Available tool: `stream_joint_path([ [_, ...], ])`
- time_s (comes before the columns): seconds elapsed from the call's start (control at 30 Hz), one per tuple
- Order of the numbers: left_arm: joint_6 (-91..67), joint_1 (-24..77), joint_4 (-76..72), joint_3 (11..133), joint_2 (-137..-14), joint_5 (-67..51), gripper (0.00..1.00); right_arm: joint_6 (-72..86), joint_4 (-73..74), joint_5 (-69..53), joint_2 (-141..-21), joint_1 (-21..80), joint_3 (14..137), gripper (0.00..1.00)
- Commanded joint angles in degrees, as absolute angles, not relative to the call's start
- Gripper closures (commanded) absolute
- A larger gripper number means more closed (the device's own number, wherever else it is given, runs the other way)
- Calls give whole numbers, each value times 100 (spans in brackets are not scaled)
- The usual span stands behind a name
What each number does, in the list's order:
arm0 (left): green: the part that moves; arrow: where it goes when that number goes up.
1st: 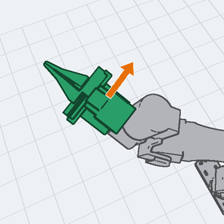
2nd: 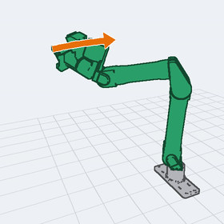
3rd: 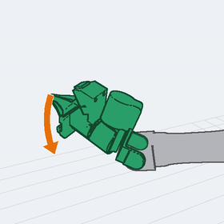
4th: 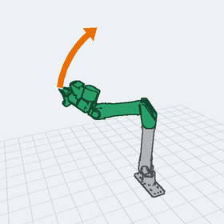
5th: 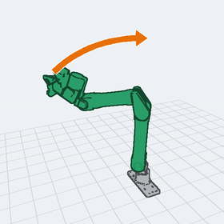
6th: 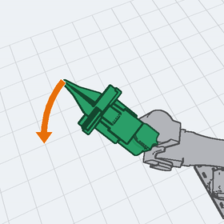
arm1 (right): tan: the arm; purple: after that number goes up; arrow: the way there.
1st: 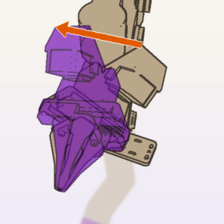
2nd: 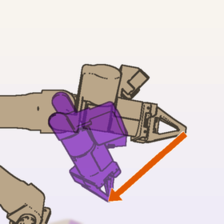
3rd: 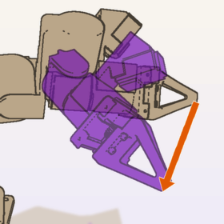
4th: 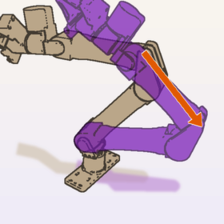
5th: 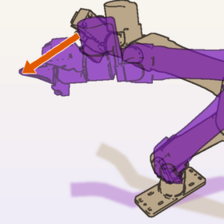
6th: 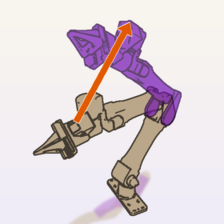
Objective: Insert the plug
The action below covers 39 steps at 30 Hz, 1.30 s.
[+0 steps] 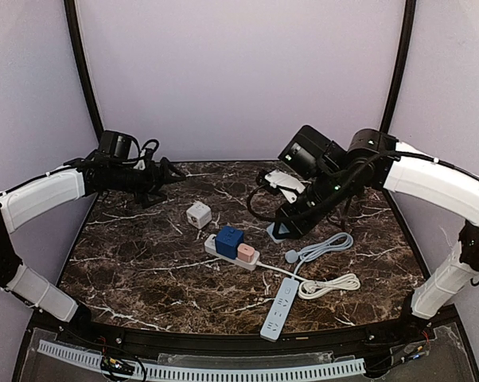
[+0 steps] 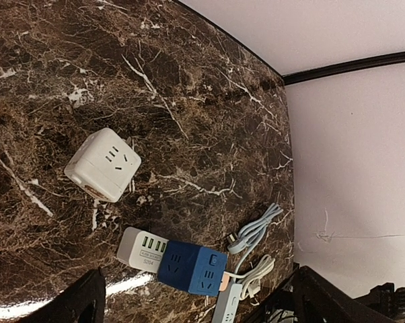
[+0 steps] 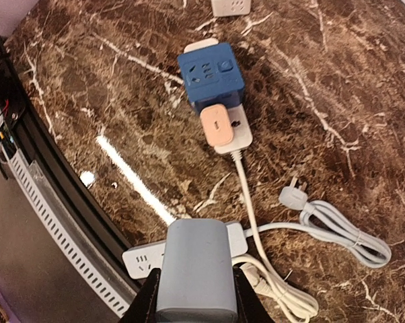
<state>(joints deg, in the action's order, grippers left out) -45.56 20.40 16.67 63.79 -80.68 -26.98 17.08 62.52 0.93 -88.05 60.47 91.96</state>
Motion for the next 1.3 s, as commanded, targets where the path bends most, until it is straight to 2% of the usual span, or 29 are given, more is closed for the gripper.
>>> stream_joint_path([
  [0.0, -3944, 2013, 2267, 6570, -7997, -2442, 4, 1824, 6694, -431, -8819, 6338, 9011, 100],
  [0.27, -3618, 2013, 2632, 6535, -7768, -2240, 5, 2399, 6606, -884, -8831, 6469, 8541, 100],
  [0.67, -3395, 2013, 2780, 6309, -7602, -2194, 5, 4699, 6483, -1878, -9085, 6475, 7906, 100],
  [1.07, -3340, 2017, 2745, 6072, -7572, -2143, 6, 7257, 5450, -2144, -8241, 6453, 7132, 100],
  [1.27, -3440, 2014, 2716, 6135, -7676, -2174, 7, 7882, 5055, -2188, -8021, 6280, 6641, 100],
])
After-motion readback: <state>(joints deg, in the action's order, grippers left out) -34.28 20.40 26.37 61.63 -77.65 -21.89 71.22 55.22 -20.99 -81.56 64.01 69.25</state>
